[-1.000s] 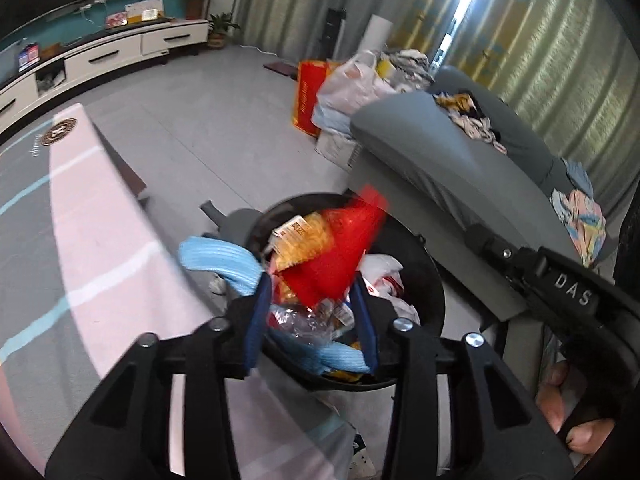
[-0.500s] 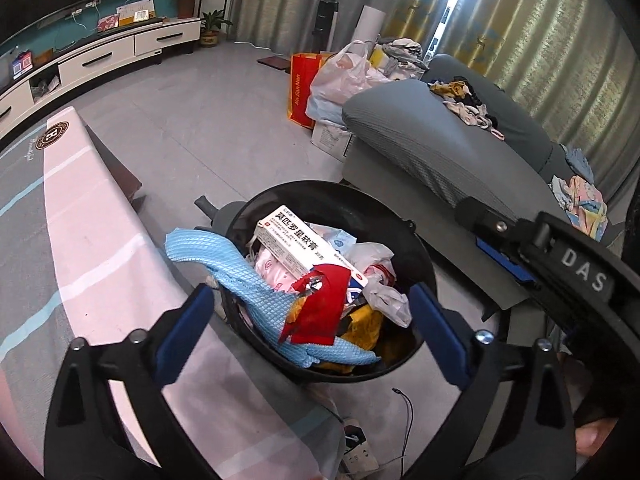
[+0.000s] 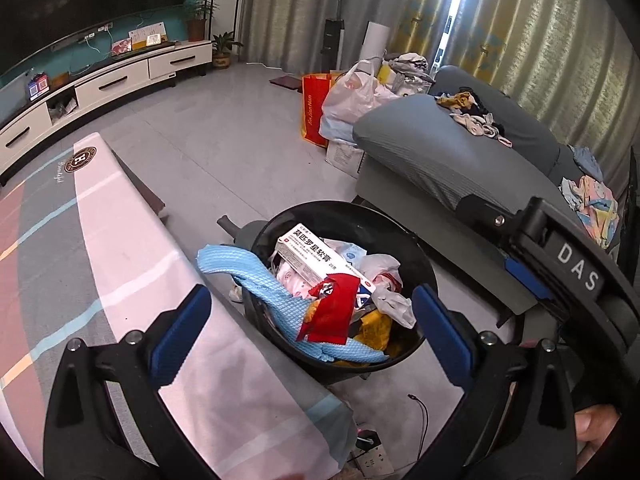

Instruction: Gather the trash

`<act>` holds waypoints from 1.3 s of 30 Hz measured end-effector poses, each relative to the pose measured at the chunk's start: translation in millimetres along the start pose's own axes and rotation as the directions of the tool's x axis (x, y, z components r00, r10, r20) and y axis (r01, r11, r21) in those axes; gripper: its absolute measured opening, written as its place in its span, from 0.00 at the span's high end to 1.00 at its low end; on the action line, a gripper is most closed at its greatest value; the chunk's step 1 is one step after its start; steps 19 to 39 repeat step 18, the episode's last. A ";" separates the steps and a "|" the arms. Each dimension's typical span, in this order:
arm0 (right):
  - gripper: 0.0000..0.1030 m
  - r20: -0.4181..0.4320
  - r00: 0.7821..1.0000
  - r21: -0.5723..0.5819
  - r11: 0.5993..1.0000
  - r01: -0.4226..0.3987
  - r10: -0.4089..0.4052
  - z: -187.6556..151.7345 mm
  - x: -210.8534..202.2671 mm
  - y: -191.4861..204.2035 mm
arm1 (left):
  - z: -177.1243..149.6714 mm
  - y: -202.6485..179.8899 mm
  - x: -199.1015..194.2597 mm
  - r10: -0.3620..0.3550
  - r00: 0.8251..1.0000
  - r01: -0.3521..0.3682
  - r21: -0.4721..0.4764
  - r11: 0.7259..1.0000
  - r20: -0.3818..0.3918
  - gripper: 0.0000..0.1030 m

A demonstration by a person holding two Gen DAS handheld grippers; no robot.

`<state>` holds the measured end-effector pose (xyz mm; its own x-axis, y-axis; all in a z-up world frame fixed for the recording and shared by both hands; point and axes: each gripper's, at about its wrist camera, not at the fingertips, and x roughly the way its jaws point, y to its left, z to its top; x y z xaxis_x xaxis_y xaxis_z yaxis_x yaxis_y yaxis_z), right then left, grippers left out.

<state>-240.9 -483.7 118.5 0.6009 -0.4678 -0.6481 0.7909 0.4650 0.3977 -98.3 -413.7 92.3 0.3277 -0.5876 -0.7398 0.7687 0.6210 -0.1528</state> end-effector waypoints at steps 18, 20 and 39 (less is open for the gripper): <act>0.03 -0.014 0.999 -0.017 0.999 0.030 -0.031 -0.9 3.6 2.4 | -5.0 12.1 -4.5 0.036 0.999 -0.036 -0.050 0.998 0.004 0.03; 0.03 -0.014 0.999 -0.017 0.999 0.030 -0.031 -0.9 3.6 2.4 | -5.0 12.1 -4.5 0.036 0.999 -0.036 -0.050 0.998 0.004 0.03; 0.03 -0.014 0.999 -0.017 0.999 0.030 -0.031 -0.9 3.6 2.4 | -5.0 12.1 -4.5 0.036 0.999 -0.036 -0.050 0.998 0.004 0.03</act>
